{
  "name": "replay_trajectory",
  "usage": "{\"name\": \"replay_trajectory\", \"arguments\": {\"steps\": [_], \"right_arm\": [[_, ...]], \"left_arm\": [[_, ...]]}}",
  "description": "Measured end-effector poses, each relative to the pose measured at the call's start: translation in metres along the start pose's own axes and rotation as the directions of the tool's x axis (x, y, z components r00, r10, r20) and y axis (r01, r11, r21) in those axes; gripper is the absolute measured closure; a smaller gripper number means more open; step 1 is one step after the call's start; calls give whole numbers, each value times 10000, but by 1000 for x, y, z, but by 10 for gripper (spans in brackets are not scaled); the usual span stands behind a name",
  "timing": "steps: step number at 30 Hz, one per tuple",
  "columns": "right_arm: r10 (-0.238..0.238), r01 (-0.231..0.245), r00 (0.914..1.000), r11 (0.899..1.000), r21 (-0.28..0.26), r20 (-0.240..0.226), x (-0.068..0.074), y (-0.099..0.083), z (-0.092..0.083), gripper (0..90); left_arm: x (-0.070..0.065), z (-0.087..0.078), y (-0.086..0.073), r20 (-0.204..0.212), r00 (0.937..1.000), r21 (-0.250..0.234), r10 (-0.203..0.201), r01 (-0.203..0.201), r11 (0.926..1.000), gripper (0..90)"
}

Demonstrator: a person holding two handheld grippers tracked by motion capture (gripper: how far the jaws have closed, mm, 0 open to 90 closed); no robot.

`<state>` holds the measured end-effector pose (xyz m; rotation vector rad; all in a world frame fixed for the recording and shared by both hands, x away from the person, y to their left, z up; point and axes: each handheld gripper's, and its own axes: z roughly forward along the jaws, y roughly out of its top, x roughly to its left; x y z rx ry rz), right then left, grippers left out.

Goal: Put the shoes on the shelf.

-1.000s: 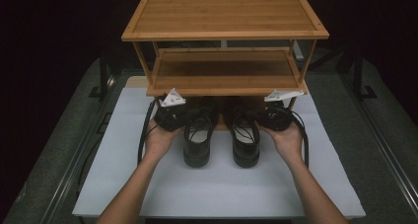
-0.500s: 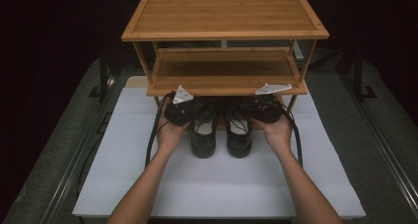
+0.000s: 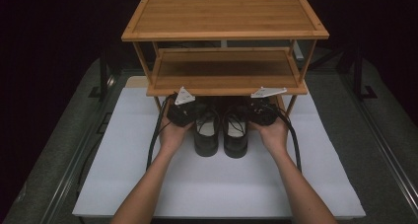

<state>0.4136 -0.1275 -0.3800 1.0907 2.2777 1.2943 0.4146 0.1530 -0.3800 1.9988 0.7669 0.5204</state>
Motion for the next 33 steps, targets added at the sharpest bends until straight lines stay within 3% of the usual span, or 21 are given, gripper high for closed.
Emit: {"name": "replay_trajectory", "arguments": {"steps": [4, 8, 10, 13, 18, 23, 26, 33], "right_arm": [[-5, 5, 10000, 10000, -16, 5, 0, 0, 0, 847], [17, -18, 9998, 9999, -99, -174, 0, 1, -2, 732], [0, -3, 9998, 9999, -143, -199, 1, 2, -7, 650], [65, -77, 9991, 9996, -278, -415, 1, 2, -18, 564], [163, -176, 9991, 9993, -340, -387, 6, -9, -38, 429], [60, -62, 10000, 9997, -223, -76, 13, -30, -53, 312], [145, -146, 9998, 9998, -109, -110, 17, -44, -58, 268], [156, -147, 9992, 9996, 244, -355, 27, -75, -59, 211]], "left_arm": [[2, -1, 0, 173, 9997, 2, -143, 143, 9999, 858], [5, -5, 0, 359, 9991, 126, -230, 226, 9997, 781], [8, -11, 0, 721, 9964, 25, -443, 443, 9990, 703], [10, -21, 0, 885, 9957, 104, -265, 257, 9996, 616], [9, -43, -6, 1349, 9905, 187, -278, 255, 9995, 470], [4, -63, -23, 1503, 9883, 311, -244, 199, 9993, 287], [-3, -69, -38, 1555, 9878, 517, -118, 38, 9987, 244], [-10, -58, -67, 1831, 9830, 1061, -162, -34, 9943, 184]]}}
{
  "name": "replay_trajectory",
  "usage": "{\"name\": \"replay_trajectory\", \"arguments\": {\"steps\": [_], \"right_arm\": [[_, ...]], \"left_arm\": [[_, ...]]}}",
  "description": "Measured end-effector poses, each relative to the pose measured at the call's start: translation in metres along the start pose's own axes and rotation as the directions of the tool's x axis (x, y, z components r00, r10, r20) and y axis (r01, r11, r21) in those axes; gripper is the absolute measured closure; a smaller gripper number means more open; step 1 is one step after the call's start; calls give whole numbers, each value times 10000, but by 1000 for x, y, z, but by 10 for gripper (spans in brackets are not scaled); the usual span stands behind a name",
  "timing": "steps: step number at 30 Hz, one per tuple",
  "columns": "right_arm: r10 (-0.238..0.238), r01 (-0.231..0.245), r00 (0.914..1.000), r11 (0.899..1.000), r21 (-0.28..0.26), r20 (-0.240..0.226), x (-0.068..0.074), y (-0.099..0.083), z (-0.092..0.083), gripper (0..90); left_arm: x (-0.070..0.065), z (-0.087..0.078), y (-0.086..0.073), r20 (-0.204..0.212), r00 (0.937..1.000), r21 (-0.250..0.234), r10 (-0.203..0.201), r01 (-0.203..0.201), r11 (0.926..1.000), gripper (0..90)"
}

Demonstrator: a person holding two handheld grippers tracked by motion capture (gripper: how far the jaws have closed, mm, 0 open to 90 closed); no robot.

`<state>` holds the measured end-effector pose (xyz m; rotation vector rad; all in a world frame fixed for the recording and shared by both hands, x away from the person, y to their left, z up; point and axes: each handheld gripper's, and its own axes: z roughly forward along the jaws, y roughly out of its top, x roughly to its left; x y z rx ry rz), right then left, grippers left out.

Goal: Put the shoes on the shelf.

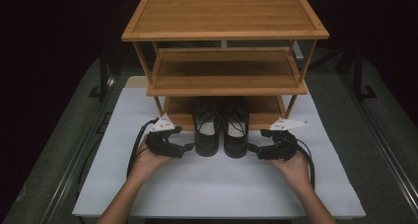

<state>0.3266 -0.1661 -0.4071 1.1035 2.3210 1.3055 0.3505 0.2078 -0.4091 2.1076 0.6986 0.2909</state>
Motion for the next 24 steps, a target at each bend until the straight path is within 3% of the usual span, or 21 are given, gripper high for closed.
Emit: {"name": "replay_trajectory", "arguments": {"steps": [8, 15, 24], "right_arm": [[-106, 131, 9997, 9943, 1058, -242, 0, -20, 30, 140], [-264, 318, 9987, 9914, 1271, -445, 4, -23, 48, 109], [-503, 558, 9977, 9896, 1323, -444, 10, -21, 60, 105]], "left_arm": [[-8, 23, -5, 276, 9973, 723, 685, -703, 9949, 96], [-10, 45, -11, 176, 9965, 1148, 818, -833, 9899, 39], [-13, 61, -12, 162, 9941, 1515, 1072, -1085, 9825, 63]]}}
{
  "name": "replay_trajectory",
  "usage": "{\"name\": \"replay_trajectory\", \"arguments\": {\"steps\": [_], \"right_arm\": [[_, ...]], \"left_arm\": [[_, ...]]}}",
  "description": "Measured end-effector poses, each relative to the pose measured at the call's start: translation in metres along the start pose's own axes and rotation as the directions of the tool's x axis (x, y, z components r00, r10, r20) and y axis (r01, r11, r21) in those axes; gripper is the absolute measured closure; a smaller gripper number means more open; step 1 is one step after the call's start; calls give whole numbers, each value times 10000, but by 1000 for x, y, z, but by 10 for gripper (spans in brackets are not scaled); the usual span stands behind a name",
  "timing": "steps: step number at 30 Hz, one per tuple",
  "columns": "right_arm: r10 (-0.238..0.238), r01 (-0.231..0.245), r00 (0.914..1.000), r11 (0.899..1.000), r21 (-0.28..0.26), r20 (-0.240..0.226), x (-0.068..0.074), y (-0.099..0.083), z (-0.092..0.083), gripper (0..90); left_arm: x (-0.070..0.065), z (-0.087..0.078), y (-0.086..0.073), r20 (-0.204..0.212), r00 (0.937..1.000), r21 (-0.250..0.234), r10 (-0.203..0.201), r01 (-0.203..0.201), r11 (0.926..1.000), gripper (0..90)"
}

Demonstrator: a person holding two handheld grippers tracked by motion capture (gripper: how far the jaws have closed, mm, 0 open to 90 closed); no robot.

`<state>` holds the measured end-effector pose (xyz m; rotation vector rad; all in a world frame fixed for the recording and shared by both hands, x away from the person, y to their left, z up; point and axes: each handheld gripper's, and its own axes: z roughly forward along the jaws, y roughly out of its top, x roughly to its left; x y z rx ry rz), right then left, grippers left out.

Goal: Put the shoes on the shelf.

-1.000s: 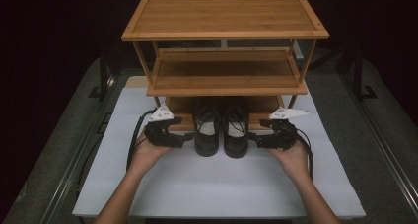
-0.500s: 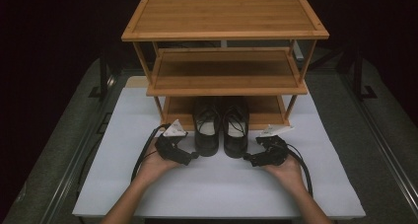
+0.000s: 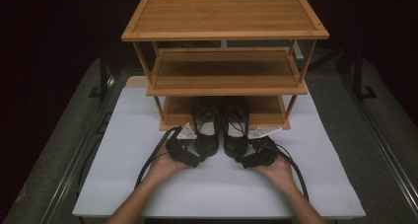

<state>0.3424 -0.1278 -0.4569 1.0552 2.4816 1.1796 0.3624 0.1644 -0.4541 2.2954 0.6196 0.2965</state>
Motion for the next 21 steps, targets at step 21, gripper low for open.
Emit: {"name": "replay_trajectory", "arguments": {"steps": [21], "right_arm": [[382, -382, 9991, 9993, -25, 157, 7, 14, -4, 134]], "left_arm": [[-1, -5, 13, -12, 9978, -93, -660, 660, 9978, 84]]}}
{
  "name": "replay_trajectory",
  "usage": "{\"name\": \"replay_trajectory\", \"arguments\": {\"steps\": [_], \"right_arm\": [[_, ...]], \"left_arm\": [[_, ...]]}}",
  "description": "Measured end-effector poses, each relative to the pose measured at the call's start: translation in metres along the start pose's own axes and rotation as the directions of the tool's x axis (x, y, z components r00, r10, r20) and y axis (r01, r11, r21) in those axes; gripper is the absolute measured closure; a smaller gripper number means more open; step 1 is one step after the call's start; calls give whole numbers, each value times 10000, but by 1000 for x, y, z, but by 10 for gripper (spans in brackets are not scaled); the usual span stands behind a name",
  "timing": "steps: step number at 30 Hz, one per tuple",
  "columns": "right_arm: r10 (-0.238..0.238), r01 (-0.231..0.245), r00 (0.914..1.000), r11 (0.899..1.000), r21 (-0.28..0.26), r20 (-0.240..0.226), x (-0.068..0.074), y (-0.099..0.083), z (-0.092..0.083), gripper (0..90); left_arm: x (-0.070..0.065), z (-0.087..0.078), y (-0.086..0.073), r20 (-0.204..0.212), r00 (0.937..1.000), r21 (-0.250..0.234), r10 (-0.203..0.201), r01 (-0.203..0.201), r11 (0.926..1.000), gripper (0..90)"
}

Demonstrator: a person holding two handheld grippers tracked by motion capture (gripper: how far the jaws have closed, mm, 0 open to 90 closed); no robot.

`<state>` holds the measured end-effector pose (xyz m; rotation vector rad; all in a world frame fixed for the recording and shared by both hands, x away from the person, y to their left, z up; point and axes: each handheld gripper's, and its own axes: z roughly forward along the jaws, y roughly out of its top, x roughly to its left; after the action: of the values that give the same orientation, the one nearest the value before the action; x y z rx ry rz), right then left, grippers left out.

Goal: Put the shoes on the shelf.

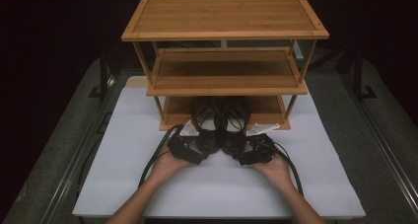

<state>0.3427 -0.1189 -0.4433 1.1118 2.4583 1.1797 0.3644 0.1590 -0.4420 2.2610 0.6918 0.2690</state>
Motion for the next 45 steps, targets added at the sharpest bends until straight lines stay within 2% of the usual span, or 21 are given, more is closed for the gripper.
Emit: {"name": "replay_trajectory", "arguments": {"steps": [7, 10, 15, 19, 21, 25, 34, 37, 41, 43, 45], "right_arm": [[144, -144, 9996, 9999, -29, -249, -7, 10, -6, 135], [255, -259, 9991, 9996, -88, -352, -12, 14, -7, 135], [438, -447, 9977, 9989, -160, -514, -21, 19, -4, 135], [436, -449, 9976, 9987, -225, -541, -27, 24, -2, 135], [340, -353, 9982, 9990, -258, -491, -29, 27, 0, 135], [305, -316, 9987, 9992, -264, -413, -31, 30, 2, 135], [456, -472, 9983, 9978, -466, -355, -41, 36, 10, 137], [427, -435, 9988, 9984, -362, -224, -43, 39, 15, 137], [518, -519, 9986, 9981, -341, -62, -47, 42, 20, 137], [552, -551, 9985, 9980, -319, 20, -49, 45, 22, 137], [443, -439, 9989, 9986, -311, 119, -51, 47, 25, 137]], "left_arm": [[4, -3, 9, 97, 9998, -11, -179, 179, 9998, 84], [7, -3, 13, 104, 9994, -218, -344, 346, 9992, 83], [15, -1, 19, 127, 9996, -163, -234, 236, 9996, 83], [22, 3, 19, 198, 9987, -410, -473, 481, 9980, 83], [25, 4, 18, 235, 9980, -491, -585, 596, 9970, 83], [29, 6, 21, 238, 9976, -337, -650, 658, 9973, 83], [43, 11, 32, 60, 9992, -158, -403, 404, 9991, 83], [47, 15, 34, -46, 9995, -1, -324, 324, 9995, 83], [53, 20, 37, -164, 9993, -48, -332, 332, 9994, 83], [55, 22, 38, -157, 9985, -30, -527, 527, 9986, 83], [58, 24, 39, -252, 9989, 65, -397, 399, 9992, 83]]}}
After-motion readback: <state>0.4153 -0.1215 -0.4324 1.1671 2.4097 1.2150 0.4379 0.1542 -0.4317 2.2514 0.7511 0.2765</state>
